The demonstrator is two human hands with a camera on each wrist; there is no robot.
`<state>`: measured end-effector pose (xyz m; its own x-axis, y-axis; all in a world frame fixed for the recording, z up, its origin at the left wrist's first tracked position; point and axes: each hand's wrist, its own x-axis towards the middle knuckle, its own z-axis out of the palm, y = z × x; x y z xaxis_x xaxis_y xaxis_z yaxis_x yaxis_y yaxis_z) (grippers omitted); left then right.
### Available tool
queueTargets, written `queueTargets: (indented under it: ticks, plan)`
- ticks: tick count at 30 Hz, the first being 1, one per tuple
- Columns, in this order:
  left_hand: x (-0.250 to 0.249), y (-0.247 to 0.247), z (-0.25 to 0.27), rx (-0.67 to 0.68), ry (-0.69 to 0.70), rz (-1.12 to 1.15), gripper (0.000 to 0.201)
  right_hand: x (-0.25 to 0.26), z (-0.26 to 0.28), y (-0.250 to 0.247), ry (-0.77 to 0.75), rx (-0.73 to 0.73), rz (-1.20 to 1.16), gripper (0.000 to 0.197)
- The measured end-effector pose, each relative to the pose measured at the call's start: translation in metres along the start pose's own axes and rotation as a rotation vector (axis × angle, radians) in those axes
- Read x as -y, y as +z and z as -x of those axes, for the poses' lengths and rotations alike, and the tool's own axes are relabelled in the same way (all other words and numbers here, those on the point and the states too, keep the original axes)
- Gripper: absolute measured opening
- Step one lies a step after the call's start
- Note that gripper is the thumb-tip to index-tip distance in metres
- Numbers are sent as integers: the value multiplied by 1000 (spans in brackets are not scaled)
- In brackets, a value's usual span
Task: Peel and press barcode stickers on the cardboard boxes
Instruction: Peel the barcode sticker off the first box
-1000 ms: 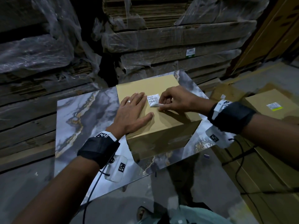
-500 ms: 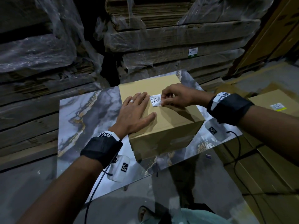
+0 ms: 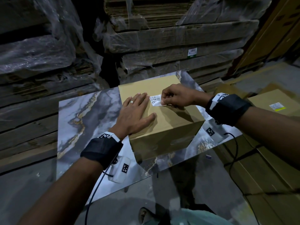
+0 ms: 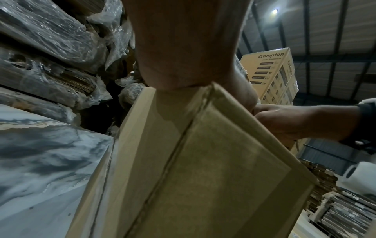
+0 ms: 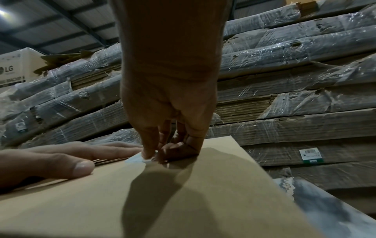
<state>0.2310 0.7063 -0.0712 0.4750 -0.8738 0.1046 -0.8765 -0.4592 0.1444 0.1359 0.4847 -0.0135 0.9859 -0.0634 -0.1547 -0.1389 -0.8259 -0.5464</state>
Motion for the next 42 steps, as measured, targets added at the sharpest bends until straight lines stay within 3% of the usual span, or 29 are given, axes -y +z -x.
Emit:
queueTargets:
  ticks: [11,19,24,32,38,42]
  plan:
    - [1,1,0,-7,0,3,94,0,9,21,43,-231,-25,14]
    - [2,2,0,-50,0,17,95,3,16,14,-50,-217,-123,19]
    - [2,4,1,-87,9,40,88,22,0,25,-202,-164,164,51]
    - [5,9,-1,-70,-5,25,92,35,-7,21,-45,-95,83,8]
    - [6,9,-1,-77,4,14,95,33,-5,26,54,-212,47,14]
    - [6,9,-1,-76,5,25,96,29,3,37,-8,-308,13,15]
